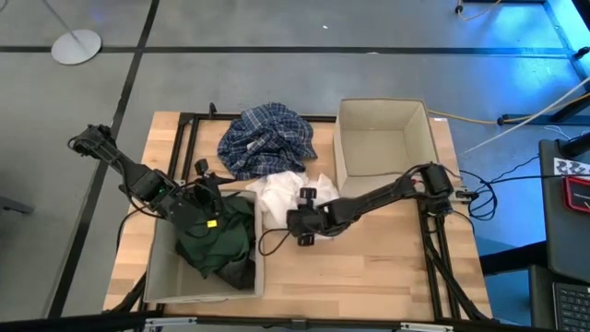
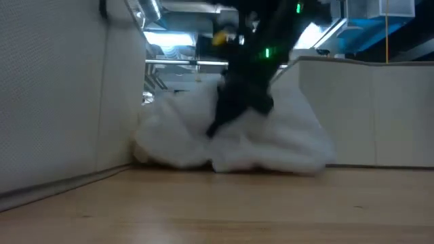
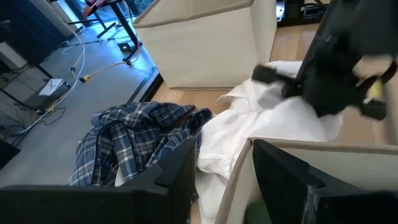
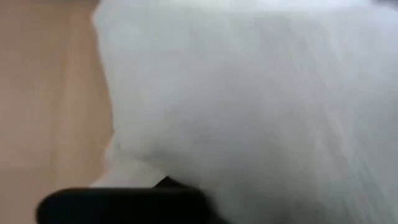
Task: Sort clothes
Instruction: Put the white polo shirt into the right laundry organizer
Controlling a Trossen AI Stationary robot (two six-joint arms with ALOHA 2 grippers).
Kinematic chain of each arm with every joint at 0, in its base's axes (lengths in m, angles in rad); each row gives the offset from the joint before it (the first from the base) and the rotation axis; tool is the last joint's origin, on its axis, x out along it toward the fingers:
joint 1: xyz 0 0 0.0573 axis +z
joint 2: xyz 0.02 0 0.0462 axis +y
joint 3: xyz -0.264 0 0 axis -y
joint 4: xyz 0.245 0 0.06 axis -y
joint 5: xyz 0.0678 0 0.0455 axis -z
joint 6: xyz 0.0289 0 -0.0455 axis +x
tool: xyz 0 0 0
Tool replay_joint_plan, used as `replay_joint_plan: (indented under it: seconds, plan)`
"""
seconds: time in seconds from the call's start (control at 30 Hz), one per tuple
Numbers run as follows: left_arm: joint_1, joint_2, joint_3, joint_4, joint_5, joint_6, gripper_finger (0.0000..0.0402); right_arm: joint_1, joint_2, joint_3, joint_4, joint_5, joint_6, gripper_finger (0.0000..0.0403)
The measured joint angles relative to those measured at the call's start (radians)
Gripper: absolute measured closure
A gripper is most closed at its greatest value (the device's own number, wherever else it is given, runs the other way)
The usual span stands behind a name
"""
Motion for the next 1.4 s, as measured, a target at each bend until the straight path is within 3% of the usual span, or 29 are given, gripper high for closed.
replay_joint_plan:
  seconds: [0.13, 0.37, 0.7, 1.03, 1.4]
  plan:
    - [0.000, 0.000, 0.000, 0.000, 0.000, 0.000, 0.0251, 0.008, -0.055, 0.040, -0.047, 0.028, -0.010, 0.0349]
    - [0.000, 0.000, 0.000, -0.001, 0.000, 0.000, 0.0251, 0.006, -0.192, 0.059, -0.093, 0.094, -0.019, 0.0377]
    - [0.000, 0.000, 0.000, -0.002, 0.000, 0.003, 0.0251, 0.003, -0.374, 0.059, -0.044, 0.276, -0.095, 0.0364]
    - [0.000, 0.000, 0.000, -0.002, 0.000, 0.000, 0.0251, 0.003, -0.520, 0.059, 0.119, 0.401, -0.317, 0.0360]
    - [0.000, 0.000, 0.000, -0.003, 0.000, -0.004, 0.0251, 0.005, -0.713, 0.059, 0.091, 0.559, -0.383, 0.0358]
